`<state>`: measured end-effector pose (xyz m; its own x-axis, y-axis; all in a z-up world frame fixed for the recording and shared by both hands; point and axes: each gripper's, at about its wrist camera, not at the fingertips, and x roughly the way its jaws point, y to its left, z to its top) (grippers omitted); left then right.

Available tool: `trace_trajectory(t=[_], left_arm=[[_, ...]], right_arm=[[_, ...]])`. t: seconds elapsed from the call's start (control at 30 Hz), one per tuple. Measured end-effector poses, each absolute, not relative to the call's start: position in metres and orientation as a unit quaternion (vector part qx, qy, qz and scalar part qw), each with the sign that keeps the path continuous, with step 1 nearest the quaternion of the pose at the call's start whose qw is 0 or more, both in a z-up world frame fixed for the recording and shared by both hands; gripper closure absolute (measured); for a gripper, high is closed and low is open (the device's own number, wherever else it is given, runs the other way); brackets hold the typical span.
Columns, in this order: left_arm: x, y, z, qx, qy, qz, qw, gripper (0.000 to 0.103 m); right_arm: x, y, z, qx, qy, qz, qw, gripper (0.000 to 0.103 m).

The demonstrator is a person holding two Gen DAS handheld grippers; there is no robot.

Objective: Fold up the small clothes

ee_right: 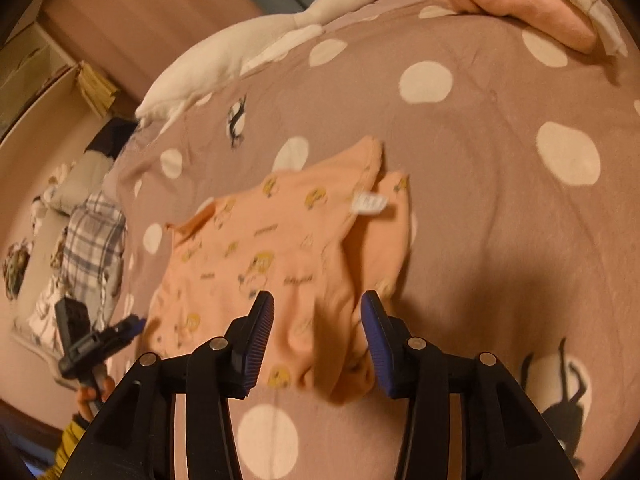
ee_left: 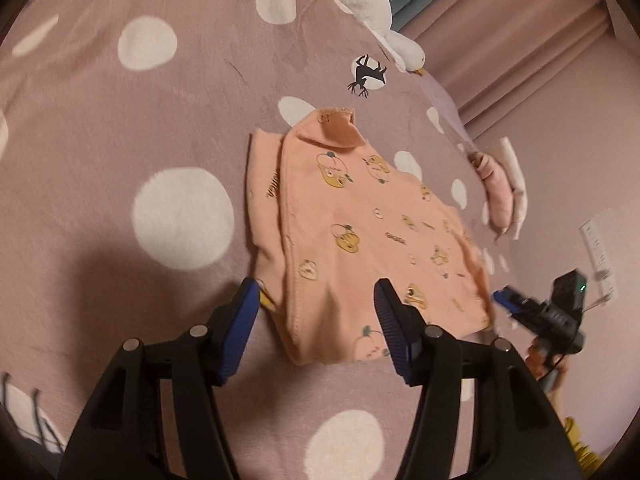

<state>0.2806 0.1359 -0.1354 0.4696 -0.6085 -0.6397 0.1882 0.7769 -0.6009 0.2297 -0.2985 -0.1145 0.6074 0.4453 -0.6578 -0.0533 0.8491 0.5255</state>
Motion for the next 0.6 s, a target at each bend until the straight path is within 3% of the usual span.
trace_trajectory(t=[0.1,0.23,0.3,0.6], left_arm=[[0.278,0.131,-0.132,-0.237,0.453,-0.253,0.821,0.046],[0.277,0.124,-0.131,-0.230,0.458,-0.265,0.817,0.065],[0.276,0.121,-0.131,-0.225,0.460,-0.275,0.814,0.069],[0.281,0.112,-0.145,-0.235,0.492,-0.295,0.785,0.070]], right_arm=[[0.234,-0.289,-0.119,0.217,0.431,0.137,0.865,0.057],[0.235,-0.282,-0.123,0.209,0.436,0.140,0.864,0.062],[0.234,-0.280,-0.124,0.203,0.440,0.141,0.864,0.066],[0.237,-0.285,-0.136,0.190,0.453,0.116,0.863,0.068]])
